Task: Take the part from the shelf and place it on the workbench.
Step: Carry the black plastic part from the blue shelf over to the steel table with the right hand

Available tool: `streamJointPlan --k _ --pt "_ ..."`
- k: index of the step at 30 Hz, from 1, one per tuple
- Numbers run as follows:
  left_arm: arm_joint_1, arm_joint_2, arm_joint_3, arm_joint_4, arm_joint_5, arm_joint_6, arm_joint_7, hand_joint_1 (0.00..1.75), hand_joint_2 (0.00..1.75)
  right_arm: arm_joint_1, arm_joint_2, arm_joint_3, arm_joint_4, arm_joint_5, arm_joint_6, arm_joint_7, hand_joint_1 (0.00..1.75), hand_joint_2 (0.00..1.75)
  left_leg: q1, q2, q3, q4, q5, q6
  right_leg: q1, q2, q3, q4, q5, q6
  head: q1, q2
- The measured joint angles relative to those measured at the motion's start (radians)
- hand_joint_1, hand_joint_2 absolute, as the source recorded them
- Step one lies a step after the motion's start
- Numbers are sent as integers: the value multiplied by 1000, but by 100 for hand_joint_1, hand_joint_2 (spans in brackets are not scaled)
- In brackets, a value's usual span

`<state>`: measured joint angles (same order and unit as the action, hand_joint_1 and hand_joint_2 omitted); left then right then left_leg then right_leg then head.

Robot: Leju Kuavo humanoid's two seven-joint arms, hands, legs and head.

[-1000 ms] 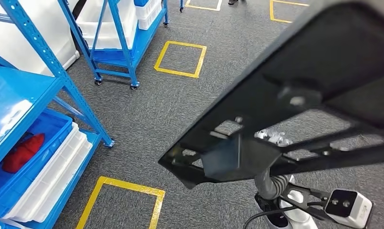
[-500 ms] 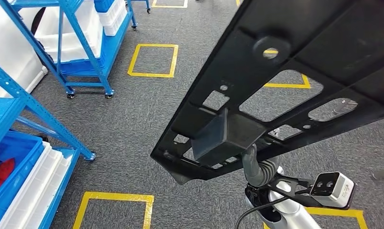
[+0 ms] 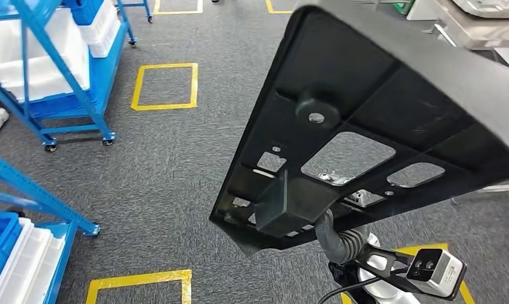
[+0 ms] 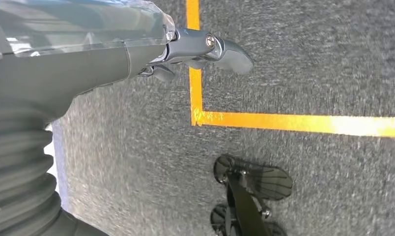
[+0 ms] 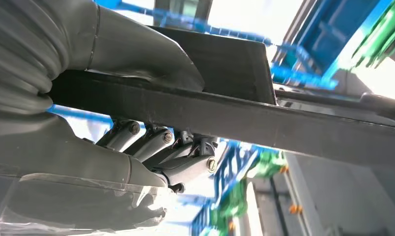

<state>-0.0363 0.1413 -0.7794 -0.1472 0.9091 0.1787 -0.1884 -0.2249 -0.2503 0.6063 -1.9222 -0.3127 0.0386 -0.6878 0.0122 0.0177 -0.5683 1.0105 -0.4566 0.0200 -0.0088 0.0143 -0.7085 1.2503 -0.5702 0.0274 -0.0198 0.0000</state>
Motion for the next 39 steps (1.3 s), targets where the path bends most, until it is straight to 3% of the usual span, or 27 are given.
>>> streamJointPlan --k 1,2,4,5,7,8,10,12,14,15,16,17,18,19,21,23,25,26,28,30,31,32,33,34,36,37,39 --pt "1 1 -1 0 -1 -1 -1 0 175 7 -1 -1 -1 2 1 0 175 175 -2 13 0 0 -1 1 -2 -5 -21 42 -11 2 0 0" --pt "1 2 -2 0 -1 -2 -2 0 175 17 -2 -4 -3 6 3 0 175 175 -3 25 0 0 -2 1 -3 -9 -24 49 -4 2 0 0" --pt "0 5 -6 0 -3 -6 -5 0 175 42 -2 -15 -13 19 16 0 175 175 -5 44 3 0 -5 0 -2 -25 30 -50 53 -3 0 0" --pt "1 5 -9 0 -3 -9 -7 0 175 54 -2 -23 -19 25 29 0 175 175 -6 53 6 0 -7 -3 3 -52 71 -125 79 -9 0 0" --pt "3 6 -11 0 -1 -12 -10 0 175 74 -2 -45 -30 39 67 0 175 175 -9 70 12 1 -12 -11 15 -90 122 -221 104 -22 0 0" --pt "4 6 -11 0 1 -13 -11 0 175 83 -1 -56 -34 45 86 0 175 175 -10 80 15 1 -15 -17 20 -95 128 -235 103 -27 0 0" --pt "3 6 -12 0 3 -19 -13 0 175 96 1 -76 -37 53 111 0 175 175 -8 97 21 -1 -20 -27 19 -68 129 -241 108 -35 0 0" --pt "2 7 -13 0 2 -24 -16 0 175 101 3 -90 -38 55 111 0 175 175 -5 67 12 34 -48 -35 12 -44 135 -253 116 -47 0 0" --pt "4 8 -15 0 0 -25 -18 0 175 103 7 -97 -38 58 99 0 175 175 -1 13 -38 147 -111 -40 9 -21 137 -257 120 -56 0 0" --pt "5 8 -16 0 -1 -26 -19 0 175 105 8 -98 -38 59 94 0 175 175 -1 -1 -71 217 -141 -42 9 -8 136 -256 120 -57 0 0" --pt "7 9 -16 0 -2 -26 -18 0 175 109 9 -99 -38 61 91 0 175 175 -1 -7 -98 270 -157 -44 9 6 136 -255 120 -58 0 0" --pt "8 9 -16 0 -3 -26 -18 0 175 112 9 -99 -38 62 89 0 175 175 0 -9 -110 289 -153 -46 8 20 136 -254 119 -57 0 0" --pt "8 9 -16 0 -3 -26 -18 0 175 114 9 -99 -38 63 89 0 175 175 1 -10 -103 269 -129 -47 8 34 137 -251 118 -56 0 0" --pt "8 10 -16 0 -3 -26 -18 0 175 115 9 -99 -38 64 89 0 175 175 4 -17 -78 210 -90 -48 6 48 138 -248 116 -53 0 0" --pt "7 11 -16 0 -3 -26 -18 0 175 115 9 -99 -38 64 88 0 175 175 10 -56 -19 75 -31 -48 4 73 135 -236 110 -44 0 0" --pt "6 12 -16 0 -3 -26 -18 0 175 116 9 -100 -39 64 88 0 175 175 12 -82 5 18 -20 -43 3 95 124 -226 109 -32 0 0" --pt "3 12 -16 0 -3 -26 -17 0 175 120 9 -100 -41 64 88 0 175 175 8 -69 6 14 -18 -31 0 113 117 -227 112 -18 0 0" --pt "1 13 -16 0 -3 -26 -17 0 175 121 9 -101 -42 64 88 0 175 175 7 -59 7 11 -15 -24 -1 104 115 -225 110 -13 0 0" --pt "-1 13 -16 0 -4 -26 -18 0 175 121 9 -102 -45 64 88 0 175 175 7 -36 11 2 -11 -10 1 51 89 -171 76 -4 0 0" --pt "1 14 -17 0 -4 -27 -18 0 175 124 9 -103 -47 66 90 0 175 175 4 -13 11 0 -11 -3 1 0 27 -43 13 2 0 0" --pt "3 14 -17 0 -4 -27 -18 0 175 129 10 -103 -48 68 93 0 175 175 2 -1 11 0 -12 -2 -1 -6 -5 20 -9 4 0 0" --pt "3 14 -17 0 -3 -28 -17 0 175 135 10 -104 -50 73 97 0 175 175 0 10 12 0 -14 -2 -2 -8 -24 54 -14 5 0 0" --pt "4 13 -17 0 -2 -28 -17 0 175 140 10 -104 -52 78 102 0 175 175 -1 22 13 0 -15 -2 -3 -10 -24 51 -1 5 0 0" --pt "4 13 -17 0 0 -29 -18 0 175 144 11 -105 -53 84 108 0 175 175 -1 32 15 0 -17 -3 -3 -14 -1 6 28 2 0 0" --pt "4 12 -17 0 3 -29 -19 0 175 146 16 -106 -57 91 116 0 175 175 -4 50 21 0 -22 -8 4 -49 74 -137 89 -8 0 0" --pt "4 12 -17 0 4 -29 -19 0 175 145 19 -106 -59 92 118 0 175 175 -5 59 24 0 -25 -12 10 -66 103 -192 107 -15 0 0" --pt "3 10 -17 0 7 -27 -19 0 175 142 27 -105 -62 92 123 0 175 175 -7 76 29 -1 -29 -22 19 -77 118 -230 110 -26 0 0"
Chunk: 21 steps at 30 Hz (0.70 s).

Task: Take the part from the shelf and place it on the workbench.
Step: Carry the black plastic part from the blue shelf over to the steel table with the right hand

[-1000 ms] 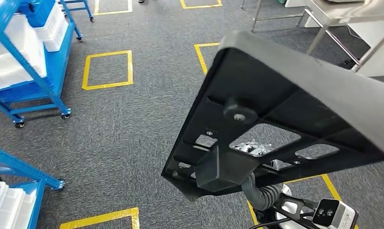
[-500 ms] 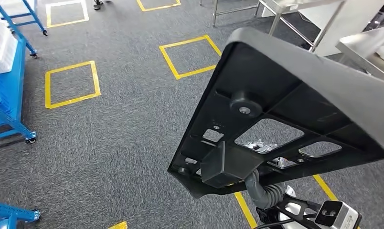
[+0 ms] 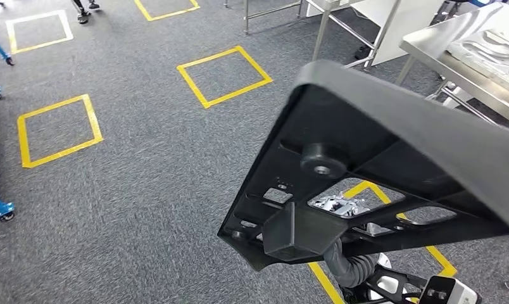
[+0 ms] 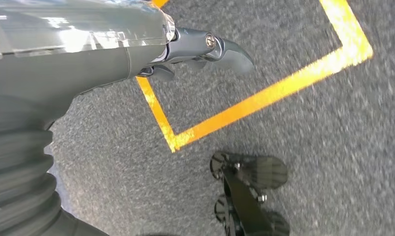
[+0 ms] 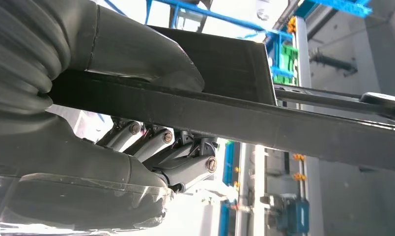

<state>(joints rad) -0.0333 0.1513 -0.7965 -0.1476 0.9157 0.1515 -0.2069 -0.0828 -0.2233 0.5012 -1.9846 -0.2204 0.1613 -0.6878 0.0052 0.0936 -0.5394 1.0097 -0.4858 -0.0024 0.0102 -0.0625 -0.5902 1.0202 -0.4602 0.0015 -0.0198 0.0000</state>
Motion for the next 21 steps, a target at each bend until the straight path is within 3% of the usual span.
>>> streamJointPlan --k 2,4,6,7,8,9,10,11,13,15,17,19,21 --pt "-3 -3 0 0 5 4 3 0 175 -4 7 2 0 -1 1 0 175 175 1 13 5 -2 -4 -11 -2 23 0 -7 5 -9 0 0" --pt "-6 -4 0 0 8 7 5 0 175 -15 13 7 1 -6 -11 0 175 175 4 -21 -5 31 -29 -20 -9 44 7 -20 13 -21 0 0" --pt "-4 -4 0 0 9 8 5 0 175 -31 20 18 2 -11 -36 0 175 175 7 -71 -58 146 -90 -24 -11 65 11 -25 15 -29 0 0" --pt "-3 -4 0 0 10 8 6 0 175 -36 23 25 2 -12 -50 0 175 175 7 -82 -94 217 -120 -26 -10 76 11 -24 15 -31 0 0" --pt "-1 -5 0 0 12 8 7 0 175 -38 25 33 2 -13 -61 0 175 175 7 -86 -123 270 -134 -28 -10 89 12 -24 15 -32 0 0" --pt "-1 -5 0 0 14 8 9 0 175 -40 28 41 2 -13 -70 0 175 175 8 -87 -136 288 -128 -29 -10 102 12 -22 14 -32 0 0" --pt "-1 -5 0 0 17 10 11 0 175 -42 31 49 2 -13 -77 0 175 175 8 -88 -129 264 -101 -29 -10 115 14 -21 13 -31 0 0" --pt "-1 -6 0 0 19 13 13 0 175 -47 34 57 3 -13 -81 0 175 175 9 -94 -105 206 -61 -28 -11 127 15 -18 12 -29 0 0" --pt "-2 -6 0 0 24 20 16 0 175 -62 40 72 3 -17 -85 1 175 175 12 -131 -48 70 1 -24 -12 151 12 -8 7 -21 0 0" --pt "-2 -7 0 0 29 26 20 0 175 -78 44 80 5 -25 -85 1 175 175 13 -158 -23 12 14 -17 -13 172 4 0 6 -11 0 0" --pt "-6 -9 0 0 30 28 22 0 175 -85 45 84 8 -30 -85 2 175 175 13 -145 -22 8 15 -6 -14 190 -2 -1 9 2 0 0" --pt "-10 -12 0 0 31 30 22 0 175 -91 45 86 9 -32 -86 2 175 175 15 -124 -18 -2 21 8 -13 166 -13 19 -6 12 0 0" --pt "-9 -15 0 0 33 33 23 0 175 -101 45 88 10 -34 -86 2 175 175 14 -101 -16 -8 24 17 -13 106 -58 114 -60 21 0 0"
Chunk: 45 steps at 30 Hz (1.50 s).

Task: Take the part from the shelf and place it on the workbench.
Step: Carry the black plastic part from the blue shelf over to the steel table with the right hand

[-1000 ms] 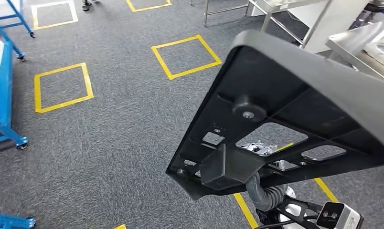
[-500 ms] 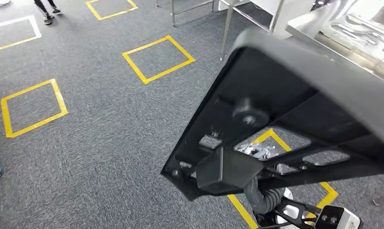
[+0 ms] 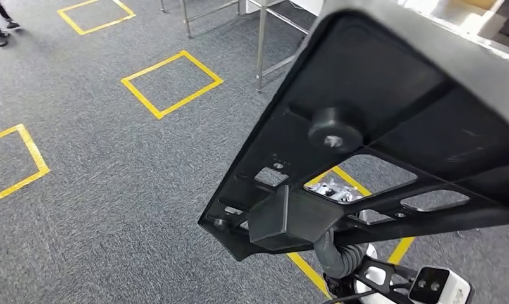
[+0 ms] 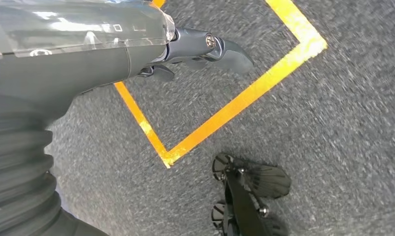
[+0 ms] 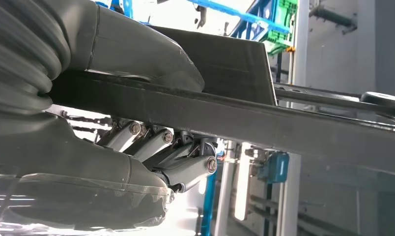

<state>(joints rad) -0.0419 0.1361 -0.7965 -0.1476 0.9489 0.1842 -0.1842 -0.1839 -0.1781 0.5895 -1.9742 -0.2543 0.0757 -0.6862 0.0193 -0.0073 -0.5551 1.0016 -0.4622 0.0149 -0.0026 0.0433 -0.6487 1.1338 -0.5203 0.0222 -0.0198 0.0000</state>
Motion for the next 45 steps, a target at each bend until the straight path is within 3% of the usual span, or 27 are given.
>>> streamJointPlan --k 2,3,4,5,7,8,10,12,14,16,17,18,19,21,23,25,27,29,31,33,34,35,36,38,40,43,45 --pt "3 0 0 0 6 4 2 0 175 -8 0 3 3 -8 1 1 175 175 -3 24 0 0 -2 3 -4 -32 -65 129 -53 7 0 0" --pt "3 -1 0 0 9 6 3 0 175 -11 0 5 5 -13 1 2 175 175 -3 36 0 0 -3 3 -6 -37 -83 161 -58 9 0 0" --pt "3 -2 0 0 13 8 4 0 175 -16 0 8 7 -19 2 4 175 175 -3 47 1 1 -5 2 -7 -40 -81 156 -43 10 0 0" --pt "2 -3 1 0 16 10 6 0 175 -23 0 11 9 -25 3 7 175 175 -3 59 3 1 -7 0 -8 -46 -58 110 -12 9 0 0" --pt "0 -6 1 0 19 14 11 0 175 -43 1 16 11 -37 3 16 175 175 -5 77 11 1 -12 -6 -2 -83 18 -33 50 -1 0 0" --pt "-1 -8 1 0 20 16 14 0 175 -53 1 17 13 -43 3 20 175 175 -7 85 14 1 -15 -10 3 -101 45 -86 67 -7 0 0" --pt "-3 -10 1 0 21 20 20 0 175 -71 2 18 18 -53 1 23 175 175 -9 102 18 1 -19 -21 13 -111 58 -121 69 -19 0 0" --pt "-7 -12 1 0 22 19 25 0 175 -83 2 19 23 -61 -2 24 175 175 -9 112 24 0 -24 -33 10 -87 59 -127 72 -29 0 0" --pt "-9 -14 1 0 23 15 26 0 175 -96 3 19 29 -68 -8 27 175 175 -7 78 13 39 -54 -42 3 -65 65 -137 78 -41 0 0" --pt "-9 -14 1 0 24 12 27 0 175 -109 4 20 35 -73 -13 30 175 175 -4 30 -41 156 -115 -45 0 -45 69 -140 80 -48 0 0" --pt "-7 -14 1 0 24 12 27 0 175 -113 5 21 38 -74 -15 32 175 175 -4 21 -77 226 -142 -46 1 -33 69 -139 79 -50 0 0" --pt "-6 -14 1 0 24 11 27 0 175 -114 5 22 42 -75 -16 33 175 175 -4 16 -105 276 -154 -47 2 -19 70 -138 78 -51 0 0" --pt "-4 -14 1 0 24 10 27 0 175 -114 5 23 46 -75 -16 34 175 175 -4 15 -116 287 -142 -47 2 -5 70 -137 77 -51 0 0" --pt "-3 -14 1 0 25 8 26 0 175 -117 5 25 53 -79 -16 36 175 175 -3 6 -87 197 -70 -45 2 23 73 -132 74 -48 0 0" --pt "-2 -14 1 0 27 6 25 0 175 -127 5 27 59 -86 -17 36 175 175 0 -33 -35 69 -12 -39 1 46 71 -124 69 -41 0 0" --pt "-2 -13 1 0 27 5 22 0 175 -138 5 32 66 -95 -21 36 175 175 -1 -58 -14 16 -2 -33 -2 68 62 -119 70 -30 0 0" --pt "-5 -14 1 0 27 4 17 0 175 -146 4 37 72 -104 -34 37 175 175 -2 -44 -13 11 0 -22 -5 82 56 -121 73 -17 0 0" --pt "-7 -15 1 0 27 2 12 0 175 -158 3 41 76 -112 -52 38 175 175 1 -22 -7 0 6 -8 -1 44 44 -97 57 -6 0 0" --pt "-5 -14 1 0 28 0 10 0 175 -174 1 47 79 -120 -68 37 175 175 1 1 -3 -7 7 1 0 -15 -4 0 6 0 0 0" --pt "-2 -14 1 0 32 -4 7 0 175 -182 -2 58 84 -128 -81 37 175 175 -1 25 -3 -7 6 3 -5 -34 -70 126 -42 5 0 0" --pt "-1 -14 1 0 35 -6 5 0 175 -184 -4 64 87 -132 -86 37 175 175 -2 37 -3 -6 4 3 -7 -36 -88 155 -43 7 0 0" --pt "0 -14 1 0 37 -8 3 0 175 -187 -6 69 89 -136 -90 38 175 175 -2 48 -2 -6 3 2 -9 -40 -86 146 -25 7 0 0" --pt "-1 -14 1 0 39 -10 0 0 175 -190 -8 73 91 -139 -93 38 175 175 -2 58 1 -6 0 0 -9 -47 -62 97 7 6 0 0" --pt "-1 -14 1 0 40 -13 -4 0 175 -202 -9 80 92 -141 -95 38 175 175 -5 76 8 -5 -5 -6 -2 -89 13 -48 69 -4 0 0" --pt "-2 -14 1 0 41 -13 -6 0 175 -212 -9 86 92 -142 -96 38 175 175 -9 93 14 -4 -11 -16 8 -116 50 -123 87 -16 0 0" --pt "-4 -15 1 0 42 -13 -6 0 175 -216 -11 92 92 -142 -98 38 175 175 -9 112 22 -5 -20 -33 9 -86 50 -133 87 -30 0 0" --pt "-5 -15 1 0 43 -13 -6 0 175 -218 -12 95 92 -142 -99 38 175 175 -6 73 6 42 -53 -43 2 -64 55 -142 93 -42 0 0"
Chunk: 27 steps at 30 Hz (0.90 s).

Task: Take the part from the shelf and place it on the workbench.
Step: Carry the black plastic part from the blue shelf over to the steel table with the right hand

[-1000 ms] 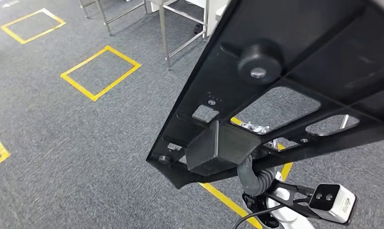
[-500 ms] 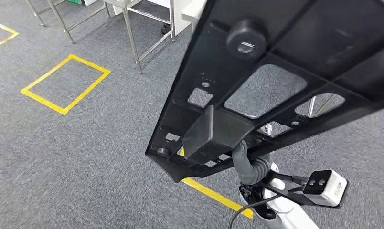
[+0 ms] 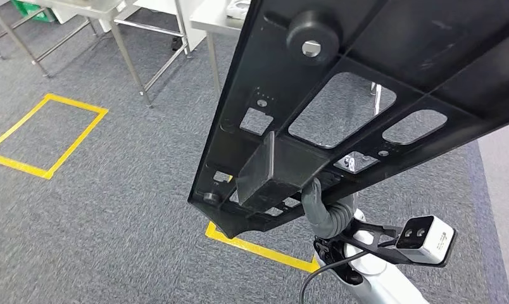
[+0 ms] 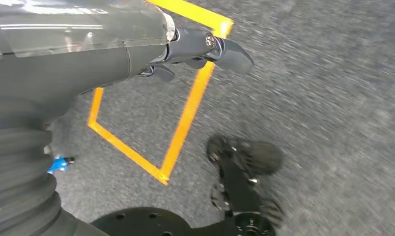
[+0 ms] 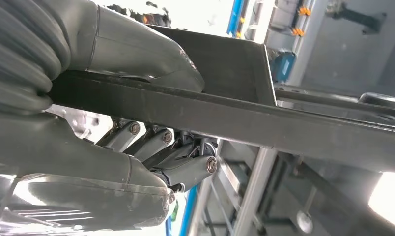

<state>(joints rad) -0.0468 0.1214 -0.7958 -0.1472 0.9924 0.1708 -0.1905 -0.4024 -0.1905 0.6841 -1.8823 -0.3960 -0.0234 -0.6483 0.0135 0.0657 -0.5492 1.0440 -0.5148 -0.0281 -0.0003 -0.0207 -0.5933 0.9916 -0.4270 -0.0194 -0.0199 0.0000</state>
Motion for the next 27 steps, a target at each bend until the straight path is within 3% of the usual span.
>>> streamJointPlan --k 2,3,4,5,6,7,9,11,13,15,17,19,20,21,22,24,26,27 --pt "3 0 0 0 1 0 0 0 175 -3 -1 2 1 -1 0 0 175 175 3 -48 -60 127 -64 -6 -3 21 2 -2 2 -6 0 0" --pt "4 0 0 0 1 0 0 0 175 -2 -1 3 2 -1 0 0 175 175 3 -55 -96 197 -91 -8 -2 34 1 -1 2 -7 0 0" --pt "7 0 0 0 2 0 0 0 175 -2 -1 5 4 -2 0 0 175 175 3 -57 -123 245 -100 -9 -2 48 1 1 1 -8 0 0" --pt "8 0 0 0 2 0 0 0 175 -2 -1 7 6 -2 0 0 175 175 3 -57 -133 254 -88 -9 -2 61 1 3 0 -8 0 0" --pt "8 0 0 0 2 0 0 0 175 -2 -1 8 7 -2 0 1 175 175 3 -60 -123 220 -58 -8 -2 75 2 5 -1 -7 0 0" --pt "8 1 0 0 2 0 0 0 175 -2 -1 10 8 -2 0 1 175 175 4 -69 -97 154 -15 -5 -3 89 3 8 -2 -4 0 0" --pt "7 3 0 0 2 0 0 0 175 -2 -1 12 8 -2 0 0 175 175 6 -109 -41 20 42 3 -2 113 1 15 -6 3 0 0" --pt "6 4 0 0 3 0 -3 0 175 -2 -2 15 8 -2 -1 0 175 175 4 -129 -21 -29 52 13 -3 132 -6 20 -5 13 0 0" --pt "3 2 0 0 4 0 -7 0 175 -2 -3 18 8 -3 -5 1 175 175 4 -110 -19 -34 55 25 -5 148 -11 19 -3 26 0 0" --pt "1 1 0 0 5 0 -9 0 175 -4 -4 20 8 -3 -8 0 175 175 7 -89 -15 -42 60 38 -3 115 -27 50 -24 37 0 0" --pt "2 1 0 0 5 0 -11 0 175 -6 -4 23 8 -2 -9 0 175 175 7 -67 -14 -46 61 47 -3 55 -78 155 -82 47 0 0" --pt "5 1 0 0 6 0 -11 0 175 -5 -4 26 8 -2 -9 0 175 175 4 -44 -14 -46 59 50 -9 30 -142 282 -133 54 0 0" --pt "5 1 0 0 6 0 -11 0 175 -5 -5 27 8 -2 -9 0 175 175 4 -32 -14 -45 58 49 -11 26 -155 307 -133 57 0 0" --pt "5 1 0 0 6 0 -11 0 175 -5 -5 28 8 -2 -10 0 175 175 4 -20 -13 -45 56 48 -13 22 -147 291 -114 57 0 0" --pt "4 1 0 0 5 0 -13 0 175 -5 -5 28 8 -2 -10 0 175 175 4 -10 -10 -45 54 46 -13 14 -118 235 -81 56 0 0" --pt "3 1 0 0 5 0 -18 0 175 -7 -5 28 8 -2 -15 -1 175 175 1 7 -3 -45 49 39 -7 -25 -39 90 -24 45 0 0" --pt "2 2 0 0 5 -4 -22 0 175 -9 -6 28 6 0 -25 -4 175 175 -3 20 2 -44 43 28 2 -46 -3 21 -9 31 0 0" --pt "1 3 0 0 5 -8 -23 0 175 -9 -9 28 6 2 -29 -6 175 175 -4 27 5 -45 41 22 5 -40 -3 18 -12 25 0 0"
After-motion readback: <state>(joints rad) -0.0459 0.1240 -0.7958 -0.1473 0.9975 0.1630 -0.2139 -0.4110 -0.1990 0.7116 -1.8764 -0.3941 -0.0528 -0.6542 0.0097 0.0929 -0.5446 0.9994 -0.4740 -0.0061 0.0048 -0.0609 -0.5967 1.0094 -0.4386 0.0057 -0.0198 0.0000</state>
